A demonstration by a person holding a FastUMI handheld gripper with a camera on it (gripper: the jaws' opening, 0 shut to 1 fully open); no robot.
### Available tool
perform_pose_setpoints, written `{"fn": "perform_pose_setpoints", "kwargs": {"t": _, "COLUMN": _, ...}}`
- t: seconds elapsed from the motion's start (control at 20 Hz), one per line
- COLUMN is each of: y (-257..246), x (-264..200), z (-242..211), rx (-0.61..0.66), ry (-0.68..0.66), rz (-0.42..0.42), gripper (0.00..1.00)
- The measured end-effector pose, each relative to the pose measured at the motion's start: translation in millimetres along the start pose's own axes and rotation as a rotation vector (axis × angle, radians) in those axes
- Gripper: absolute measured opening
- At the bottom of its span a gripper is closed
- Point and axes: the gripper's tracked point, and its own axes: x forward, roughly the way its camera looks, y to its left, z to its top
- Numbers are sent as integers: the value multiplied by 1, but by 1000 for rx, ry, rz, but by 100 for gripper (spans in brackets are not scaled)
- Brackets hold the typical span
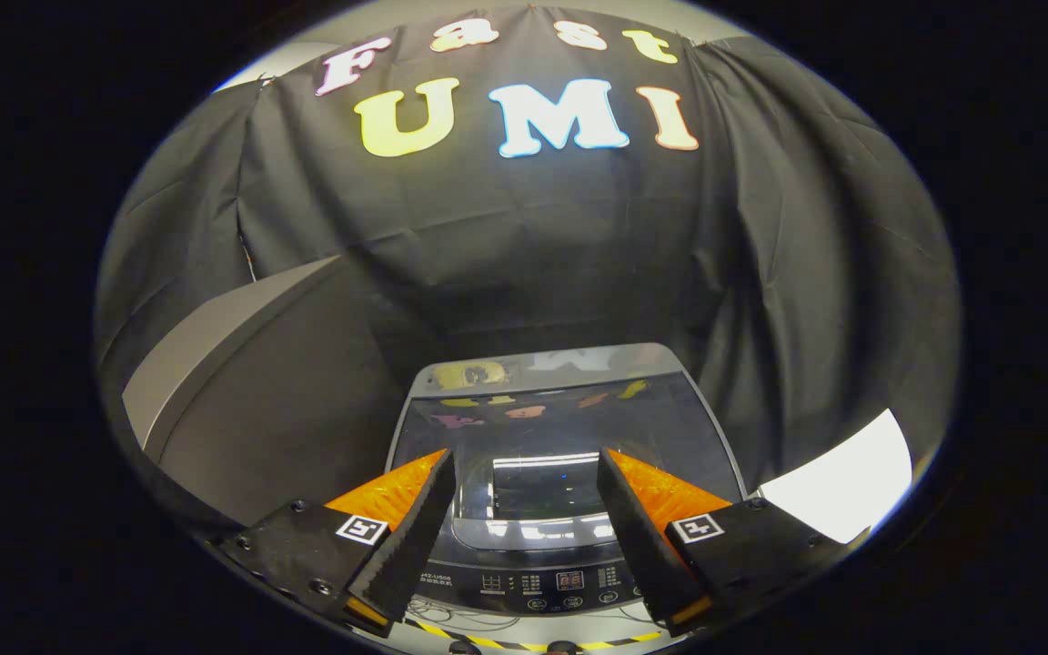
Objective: Put the clothes into the washing machine and then close the washing machine lid.
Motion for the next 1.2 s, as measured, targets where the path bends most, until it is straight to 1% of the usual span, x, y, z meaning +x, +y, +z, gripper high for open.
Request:
{"fn": "perform_pose_setpoints", "kwargs": {"t": 0.15, "y": 13, "x": -31, "z": 9, "rx": -152, "ry": -155, "rz": -17, "gripper": 97}}
{"fn": "perform_pose_setpoints", "kwargs": {"t": 0.25, "y": 29, "x": -53, "z": 4, "rx": -211, "ry": -225, "rz": 13, "gripper": 97}}
{"fn": "perform_pose_setpoints", "kwargs": {"t": 0.35, "y": 43, "x": -83, "z": 0, "rx": -191, "ry": -290, "rz": 47, "gripper": 98}}
{"fn": "perform_pose_setpoints", "kwargs": {"t": 0.45, "y": 59, "x": -113, "z": -2, "rx": -141, "ry": -364, "rz": 85, "gripper": 98}}
{"fn": "perform_pose_setpoints", "kwargs": {"t": 0.55, "y": 66, "x": -137, "z": -9, "rx": -96, "ry": -411, "rz": 101, "gripper": 98}}
{"fn": "perform_pose_setpoints", "kwargs": {"t": 0.7, "y": 70, "x": -172, "z": -17, "rx": -59, "ry": -477, "rz": 91, "gripper": 98}}
{"fn": "perform_pose_setpoints", "kwargs": {"t": 0.85, "y": 77, "x": -205, "z": -29, "rx": -73, "ry": -547, "rz": 94, "gripper": 97}}
{"fn": "perform_pose_setpoints", "kwargs": {"t": 1.0, "y": 89, "x": -230, "z": -52, "rx": -125, "ry": -556, "rz": 95, "gripper": 97}}
{"fn": "perform_pose_setpoints", "kwargs": {"t": 1.2, "y": 99, "x": -262, "z": -78, "rx": -142, "ry": -557, "rz": 93, "gripper": 96}}
